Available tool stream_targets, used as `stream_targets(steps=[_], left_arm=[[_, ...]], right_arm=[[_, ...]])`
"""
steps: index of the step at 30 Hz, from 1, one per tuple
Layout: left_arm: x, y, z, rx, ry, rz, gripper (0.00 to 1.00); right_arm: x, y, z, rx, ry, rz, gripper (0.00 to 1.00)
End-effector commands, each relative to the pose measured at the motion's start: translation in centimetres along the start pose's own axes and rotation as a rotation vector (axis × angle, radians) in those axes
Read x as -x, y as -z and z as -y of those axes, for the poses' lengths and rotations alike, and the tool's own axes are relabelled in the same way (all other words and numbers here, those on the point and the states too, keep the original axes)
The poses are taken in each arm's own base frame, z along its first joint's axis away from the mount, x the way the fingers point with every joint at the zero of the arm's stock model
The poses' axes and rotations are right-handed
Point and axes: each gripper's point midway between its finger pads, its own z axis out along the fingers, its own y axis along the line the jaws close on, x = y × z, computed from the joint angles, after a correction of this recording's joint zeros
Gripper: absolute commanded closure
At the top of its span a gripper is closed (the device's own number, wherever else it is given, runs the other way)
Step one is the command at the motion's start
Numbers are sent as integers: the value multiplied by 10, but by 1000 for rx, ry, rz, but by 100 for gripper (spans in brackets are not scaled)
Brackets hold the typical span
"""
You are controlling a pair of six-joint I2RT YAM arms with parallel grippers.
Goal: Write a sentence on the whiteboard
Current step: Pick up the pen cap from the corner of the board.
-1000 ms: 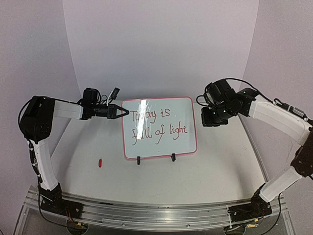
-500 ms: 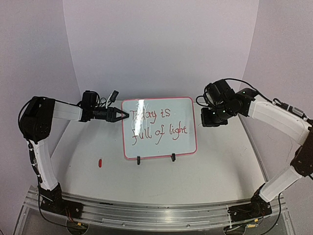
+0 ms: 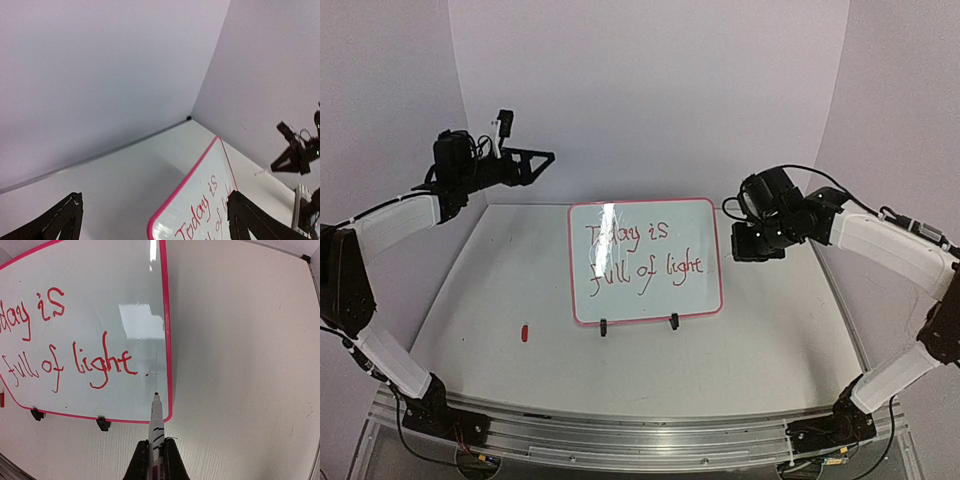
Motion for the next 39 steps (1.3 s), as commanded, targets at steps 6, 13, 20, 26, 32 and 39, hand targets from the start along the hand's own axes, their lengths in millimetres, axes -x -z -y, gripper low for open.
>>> stream_targets(steps=[6, 13, 20, 26, 32, 39], left_arm=[[65, 49, -81, 612, 270, 202, 0], [0, 85, -103, 858, 521, 71, 0], [-128, 124, -78, 925, 748, -213, 1], [-240, 158, -40, 925, 887, -594, 7], [-284, 157, -10, 849, 916, -764, 16], [-327, 145, 10, 860, 848, -996, 35]], right_arm=[[13, 7, -8, 132, -185, 186, 100], [2, 22, -26, 346, -149, 293, 100], [-32, 38, -31, 449, -79, 237, 100], [-63, 43, -24, 474, -69, 169, 100], [-84, 36, -19, 467, -60, 115, 100], [-92, 31, -15, 446, -30, 98, 100]])
